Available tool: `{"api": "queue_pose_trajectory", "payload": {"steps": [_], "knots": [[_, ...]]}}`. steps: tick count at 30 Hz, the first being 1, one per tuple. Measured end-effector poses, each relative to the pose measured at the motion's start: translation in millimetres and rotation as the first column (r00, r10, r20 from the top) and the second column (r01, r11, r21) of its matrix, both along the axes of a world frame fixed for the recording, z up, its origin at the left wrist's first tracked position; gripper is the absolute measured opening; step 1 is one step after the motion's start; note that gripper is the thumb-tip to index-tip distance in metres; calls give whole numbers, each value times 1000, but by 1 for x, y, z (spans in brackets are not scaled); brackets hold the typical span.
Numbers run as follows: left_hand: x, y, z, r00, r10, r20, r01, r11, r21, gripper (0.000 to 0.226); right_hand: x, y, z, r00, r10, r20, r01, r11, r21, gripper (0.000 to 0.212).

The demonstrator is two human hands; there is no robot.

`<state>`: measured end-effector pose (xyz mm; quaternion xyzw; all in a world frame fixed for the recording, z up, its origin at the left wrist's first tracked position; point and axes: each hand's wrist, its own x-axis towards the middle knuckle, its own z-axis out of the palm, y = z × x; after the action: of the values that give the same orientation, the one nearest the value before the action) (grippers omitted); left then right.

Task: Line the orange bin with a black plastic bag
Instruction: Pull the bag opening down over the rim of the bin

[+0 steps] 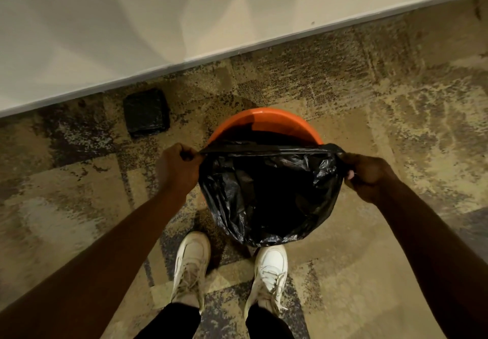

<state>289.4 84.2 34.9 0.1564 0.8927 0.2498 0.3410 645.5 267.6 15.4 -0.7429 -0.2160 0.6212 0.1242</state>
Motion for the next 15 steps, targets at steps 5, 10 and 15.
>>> {"api": "queue_pose_trajectory", "payload": {"steps": [5,10,15], "knots": [[2,4,4,999,42,-14,-42,999,11,6,-2,-11,0,993,-78,-88,80,997,17,20],[-6,3,-1,993,110,46,-112,993,49,20,-26,3,-2,980,-46,-194,58,997,58,33],[-16,-2,-9,902,288,322,-322,945,57,19,-56,25,0,988,128,-89,-114,983,142,30]]}}
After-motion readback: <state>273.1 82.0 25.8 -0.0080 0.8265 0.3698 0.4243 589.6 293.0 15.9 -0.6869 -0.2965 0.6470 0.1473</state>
